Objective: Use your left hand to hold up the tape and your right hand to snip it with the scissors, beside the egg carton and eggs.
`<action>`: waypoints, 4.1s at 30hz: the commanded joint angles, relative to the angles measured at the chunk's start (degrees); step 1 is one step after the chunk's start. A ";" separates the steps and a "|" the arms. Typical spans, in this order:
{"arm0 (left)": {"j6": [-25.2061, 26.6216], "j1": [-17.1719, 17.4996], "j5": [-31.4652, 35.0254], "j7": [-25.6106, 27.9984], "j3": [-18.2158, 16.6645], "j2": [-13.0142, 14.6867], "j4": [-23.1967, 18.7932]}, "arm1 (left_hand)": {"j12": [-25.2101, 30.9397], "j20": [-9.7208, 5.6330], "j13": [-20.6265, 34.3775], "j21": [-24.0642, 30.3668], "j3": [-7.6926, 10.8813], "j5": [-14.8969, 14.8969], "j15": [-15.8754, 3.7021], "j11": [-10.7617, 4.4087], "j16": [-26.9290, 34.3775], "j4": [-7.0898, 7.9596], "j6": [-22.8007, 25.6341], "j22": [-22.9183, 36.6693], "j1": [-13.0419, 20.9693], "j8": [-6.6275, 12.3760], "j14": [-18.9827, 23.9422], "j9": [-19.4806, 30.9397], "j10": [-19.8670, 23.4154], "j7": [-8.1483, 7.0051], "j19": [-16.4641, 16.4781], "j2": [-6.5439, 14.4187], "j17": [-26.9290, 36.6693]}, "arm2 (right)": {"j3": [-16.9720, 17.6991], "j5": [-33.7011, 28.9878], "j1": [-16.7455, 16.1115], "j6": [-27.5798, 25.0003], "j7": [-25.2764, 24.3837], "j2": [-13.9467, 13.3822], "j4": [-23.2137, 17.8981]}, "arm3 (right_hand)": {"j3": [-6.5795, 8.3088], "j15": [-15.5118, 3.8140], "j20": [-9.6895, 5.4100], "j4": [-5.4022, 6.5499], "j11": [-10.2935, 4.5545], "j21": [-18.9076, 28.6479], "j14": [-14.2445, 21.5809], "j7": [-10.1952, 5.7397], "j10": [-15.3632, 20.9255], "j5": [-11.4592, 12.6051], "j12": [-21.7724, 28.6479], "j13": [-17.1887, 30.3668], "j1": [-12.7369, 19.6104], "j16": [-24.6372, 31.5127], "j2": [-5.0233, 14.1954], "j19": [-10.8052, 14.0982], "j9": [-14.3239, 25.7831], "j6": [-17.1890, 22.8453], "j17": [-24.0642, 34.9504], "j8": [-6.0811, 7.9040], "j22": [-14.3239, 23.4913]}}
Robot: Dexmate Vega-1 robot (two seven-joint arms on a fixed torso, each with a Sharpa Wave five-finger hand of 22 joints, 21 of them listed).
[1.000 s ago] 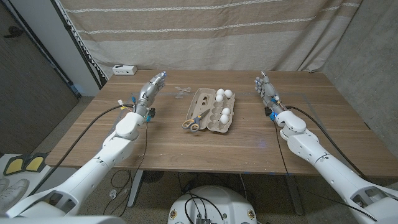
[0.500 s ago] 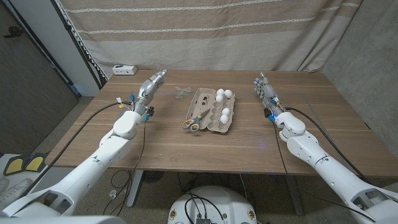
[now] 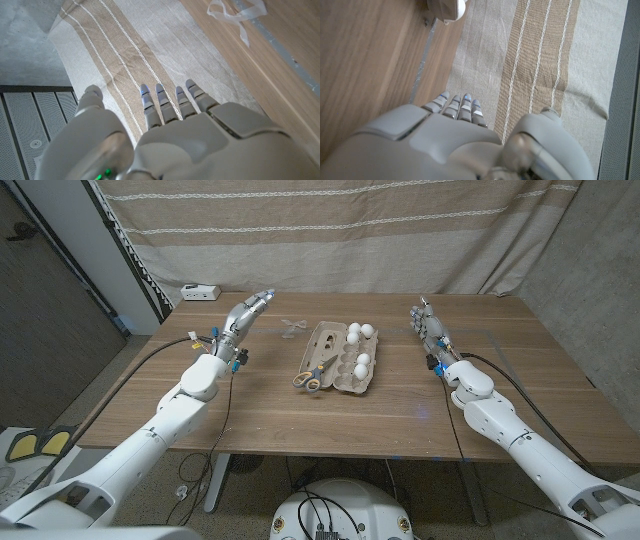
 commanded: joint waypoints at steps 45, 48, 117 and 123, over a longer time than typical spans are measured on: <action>-2.81 -1.53 14.49 4.29 1.21 3.10 -3.86 | -0.42 -4.49 0.53 0.11 0.46 2.04 -8.63 -0.84 -0.04 -0.19 -3.67 0.21 0.34 -2.18 -0.11 0.24 0.69 -1.27 0.18 0.03 0.33 | 1.23 0.33 -1.81 0.39 0.83 -2.23 -1.00 | -0.24 -0.86 0.10 -0.55 -0.30 0.27 -0.59 -0.43 -0.05 0.44 0.35 0.18 0.86 0.21 0.29 -0.67 0.28 0.11 0.25 0.32 0.10; -2.74 -1.58 14.95 4.34 1.24 3.23 -4.18 | -0.41 -4.51 0.54 0.11 0.47 2.09 -8.66 -0.85 -0.04 -0.20 -3.67 0.21 0.36 -2.18 -0.12 0.25 0.73 -1.32 0.18 0.01 0.33 | 1.32 0.28 -1.98 0.48 0.87 -2.44 -1.16 | -0.24 -0.89 0.07 -0.55 -0.34 0.28 -0.57 -0.46 -0.07 0.44 0.35 0.18 0.86 0.22 0.31 -0.66 0.28 0.15 0.25 0.33 0.10; -4.87 -10.65 39.29 6.58 5.98 8.11 -5.30 | -0.58 -5.29 1.19 -0.03 1.91 4.47 -9.85 -2.81 -0.12 -1.25 -2.76 0.11 3.20 -1.19 0.31 1.02 1.34 -2.26 0.50 -0.71 0.41 | 1.21 -1.23 -1.03 4.26 2.49 -2.21 2.09 | -0.17 -1.39 -0.33 -0.86 -1.14 0.18 -1.36 -0.77 0.11 0.54 0.42 0.16 1.35 0.03 0.69 -1.27 0.25 0.73 0.20 0.36 0.11; -4.72 -11.58 40.77 6.30 6.69 8.39 -5.48 | -0.61 -5.24 1.20 -0.05 1.87 4.54 -9.87 -2.78 -0.12 -1.22 -2.80 0.12 3.17 -1.21 0.28 1.05 1.27 -2.28 0.44 -0.84 0.41 | 1.31 -1.01 -1.26 4.71 3.11 -2.38 2.05 | -0.16 -1.36 -0.28 -0.87 -1.01 0.13 -1.41 -0.82 0.15 0.54 0.44 0.16 1.37 0.05 0.76 -1.48 0.25 0.78 0.20 0.36 0.11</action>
